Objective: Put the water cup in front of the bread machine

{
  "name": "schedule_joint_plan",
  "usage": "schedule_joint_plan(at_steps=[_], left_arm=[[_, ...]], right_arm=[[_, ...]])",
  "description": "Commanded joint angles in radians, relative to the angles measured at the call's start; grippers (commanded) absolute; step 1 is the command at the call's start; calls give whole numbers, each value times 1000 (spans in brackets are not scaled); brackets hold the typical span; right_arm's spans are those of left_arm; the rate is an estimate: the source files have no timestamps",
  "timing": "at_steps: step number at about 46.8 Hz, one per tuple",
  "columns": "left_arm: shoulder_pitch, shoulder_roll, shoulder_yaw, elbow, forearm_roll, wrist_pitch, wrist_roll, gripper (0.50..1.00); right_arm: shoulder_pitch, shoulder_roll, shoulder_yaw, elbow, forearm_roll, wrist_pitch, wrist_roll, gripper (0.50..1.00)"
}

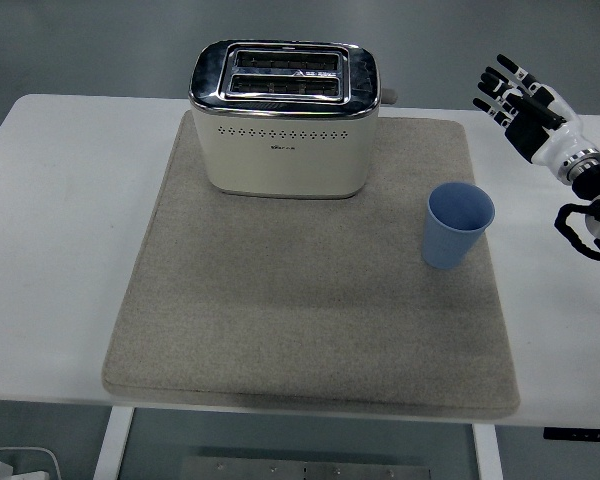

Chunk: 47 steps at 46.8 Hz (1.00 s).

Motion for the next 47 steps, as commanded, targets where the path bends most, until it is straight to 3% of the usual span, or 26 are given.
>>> schedule_joint_plan(at_steps=[1,16,37,47], left_arm=[[1,0,-2,0,0,0,0,1000],[-2,0,0,12,-2,5,0,1000],[-2,0,-2,12,-2,6,0,1000],[-2,0,-2,12,-2,6,0,1000]], right_arm=[[2,-1,0,0,0,-1,0,928],[0,-3,-6,0,-3,6,0,928],[0,-28,-17,0,-63,126,5,928],[-3,-72,-18,-2,-113,206,11,928]])
